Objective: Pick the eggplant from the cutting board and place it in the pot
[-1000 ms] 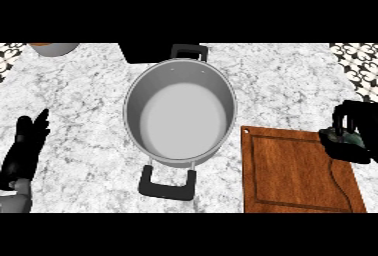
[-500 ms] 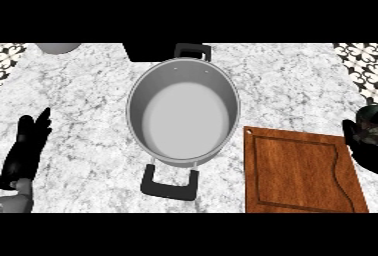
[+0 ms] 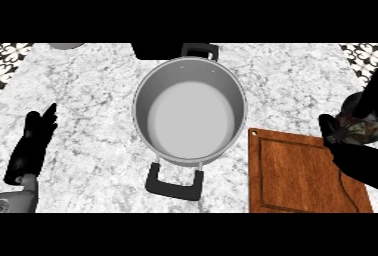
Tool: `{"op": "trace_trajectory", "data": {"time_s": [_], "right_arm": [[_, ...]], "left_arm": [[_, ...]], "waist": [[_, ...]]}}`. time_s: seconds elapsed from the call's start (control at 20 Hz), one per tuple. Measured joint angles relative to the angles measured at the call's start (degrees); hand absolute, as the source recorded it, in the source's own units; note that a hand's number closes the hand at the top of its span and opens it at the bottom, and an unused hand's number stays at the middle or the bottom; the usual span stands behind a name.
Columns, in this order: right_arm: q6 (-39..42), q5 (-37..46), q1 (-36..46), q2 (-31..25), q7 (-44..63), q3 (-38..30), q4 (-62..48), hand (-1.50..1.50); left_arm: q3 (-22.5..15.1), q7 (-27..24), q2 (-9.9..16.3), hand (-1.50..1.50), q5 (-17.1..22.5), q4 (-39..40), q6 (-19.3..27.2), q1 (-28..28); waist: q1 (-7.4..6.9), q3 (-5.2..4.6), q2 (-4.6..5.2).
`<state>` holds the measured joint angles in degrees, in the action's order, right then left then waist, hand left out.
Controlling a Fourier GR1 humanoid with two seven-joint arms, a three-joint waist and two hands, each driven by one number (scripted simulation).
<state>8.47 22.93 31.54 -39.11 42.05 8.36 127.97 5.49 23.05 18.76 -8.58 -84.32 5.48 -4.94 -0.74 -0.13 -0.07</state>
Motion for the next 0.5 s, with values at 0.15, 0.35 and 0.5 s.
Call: {"op": "trace_trajectory", "data": {"time_s": [0.15,0.35,0.5], "right_arm": [[1.64,1.23,7.18,4.24,5.65,5.08,-3.89,1.5],[3.06,2.92,15.06,10.63,9.54,9.53,-11.93,1.5],[3.71,4.26,19.16,15.48,10.5,12.1,-17.69,1.5]], "left_arm": [[0.17,0.41,0.05,0.0,0.01,0.09,-0.43,-0.63],[0.34,0.4,-0.32,0.0,-0.06,-0.2,-0.54,-0.62],[1.2,-0.02,0.02,0.0,0.38,0.4,-1.13,-1.03]], "waist": [[-0.29,-0.02,0.05],[-0.41,0.0,0.08],[-0.3,0.02,0.11]]}}
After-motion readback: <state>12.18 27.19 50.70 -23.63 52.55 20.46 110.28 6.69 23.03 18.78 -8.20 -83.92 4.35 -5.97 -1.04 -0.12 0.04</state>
